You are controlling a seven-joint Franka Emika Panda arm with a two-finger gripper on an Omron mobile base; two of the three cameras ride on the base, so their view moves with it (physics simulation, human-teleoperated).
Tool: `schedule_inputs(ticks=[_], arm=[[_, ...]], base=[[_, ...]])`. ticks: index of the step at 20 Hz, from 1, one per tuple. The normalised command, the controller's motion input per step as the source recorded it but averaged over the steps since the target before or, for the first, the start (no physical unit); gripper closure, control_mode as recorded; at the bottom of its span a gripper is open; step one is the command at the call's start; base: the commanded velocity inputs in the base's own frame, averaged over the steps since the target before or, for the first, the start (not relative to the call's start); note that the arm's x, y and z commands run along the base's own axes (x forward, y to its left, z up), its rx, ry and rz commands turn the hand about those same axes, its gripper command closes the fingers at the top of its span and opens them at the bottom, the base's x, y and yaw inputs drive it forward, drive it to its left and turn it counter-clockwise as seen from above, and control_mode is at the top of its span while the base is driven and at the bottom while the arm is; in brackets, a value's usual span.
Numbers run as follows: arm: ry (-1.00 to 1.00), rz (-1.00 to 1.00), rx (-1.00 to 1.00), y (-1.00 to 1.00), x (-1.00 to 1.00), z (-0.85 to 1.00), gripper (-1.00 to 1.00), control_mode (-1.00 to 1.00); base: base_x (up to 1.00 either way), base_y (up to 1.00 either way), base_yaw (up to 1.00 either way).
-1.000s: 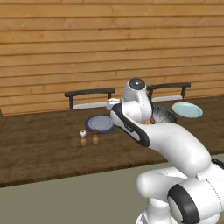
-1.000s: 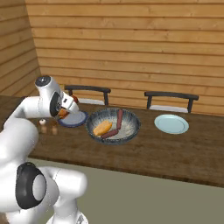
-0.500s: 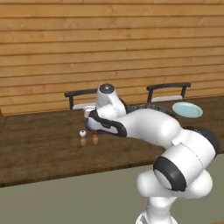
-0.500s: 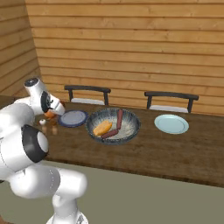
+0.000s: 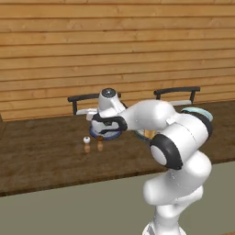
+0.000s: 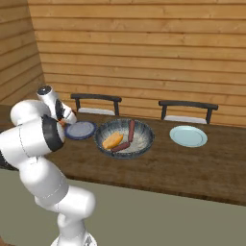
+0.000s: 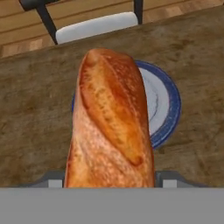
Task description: Place one bun and one sausage from the bowl on each plate.
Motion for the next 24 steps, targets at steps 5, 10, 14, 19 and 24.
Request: schedule_inputs(ticks=[5, 10, 14, 19, 24], arm=[[0.01, -0.02, 0.04, 0.00, 0.43, -0.52, 1.00, -1.00], [0.02, -0.04, 0.03, 0.00, 0.06, -0.63, 1.00, -1.00], [0.00, -0.02, 0.04, 0.00, 0.37, -0.16, -1.00, -1.00], [-0.01, 0.00, 0.04, 0.00, 0.41, -0.01, -1.00, -1.00], [0.00, 0.00, 0.00, 0.00, 0.03, 0.28, -1.00, -1.00]], base=[[0.00, 0.00, 0.00], [0.00, 0.00, 0.00], [0.00, 0.00, 0.00], [0.00, 0.00, 0.00], [0.00, 0.00, 0.00]])
